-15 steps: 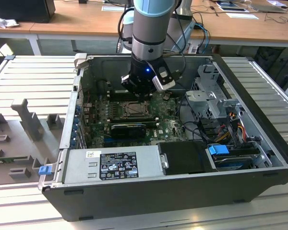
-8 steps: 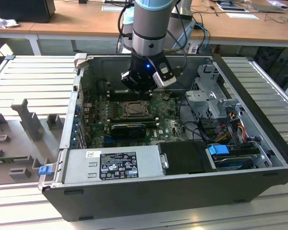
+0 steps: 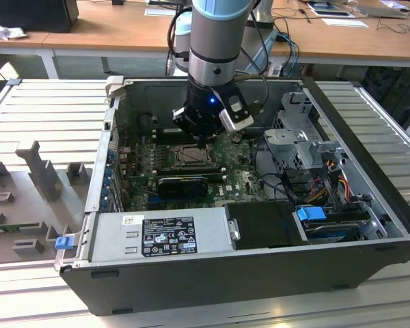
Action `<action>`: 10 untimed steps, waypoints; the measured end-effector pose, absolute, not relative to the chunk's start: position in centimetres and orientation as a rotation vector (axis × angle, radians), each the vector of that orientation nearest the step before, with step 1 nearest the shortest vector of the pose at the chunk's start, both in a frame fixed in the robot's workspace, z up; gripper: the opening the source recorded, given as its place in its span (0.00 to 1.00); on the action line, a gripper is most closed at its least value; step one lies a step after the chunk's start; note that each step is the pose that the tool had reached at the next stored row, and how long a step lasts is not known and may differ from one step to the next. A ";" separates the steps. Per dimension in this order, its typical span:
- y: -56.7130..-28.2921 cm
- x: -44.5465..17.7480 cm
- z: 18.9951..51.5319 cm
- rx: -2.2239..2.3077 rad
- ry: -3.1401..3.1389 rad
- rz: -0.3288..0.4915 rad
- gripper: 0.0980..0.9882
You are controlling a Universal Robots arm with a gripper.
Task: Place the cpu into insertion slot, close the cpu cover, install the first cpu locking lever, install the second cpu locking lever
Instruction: 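Install the second cpu locking lever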
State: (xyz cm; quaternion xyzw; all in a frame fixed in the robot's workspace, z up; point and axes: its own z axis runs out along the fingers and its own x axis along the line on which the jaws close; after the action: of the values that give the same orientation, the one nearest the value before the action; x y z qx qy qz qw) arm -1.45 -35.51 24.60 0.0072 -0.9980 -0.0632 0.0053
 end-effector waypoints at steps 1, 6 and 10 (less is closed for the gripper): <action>-35.9 -1.5 24.6 0.023 -3.125 -0.198 0.01; -36.7 -1.5 24.1 0.029 -3.106 -0.200 0.01; -37.6 -1.9 23.8 0.038 -3.103 -0.228 0.01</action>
State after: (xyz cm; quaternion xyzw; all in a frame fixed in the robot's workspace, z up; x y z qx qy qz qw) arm -1.86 -37.58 23.76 0.0123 -0.9971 -0.0732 0.0149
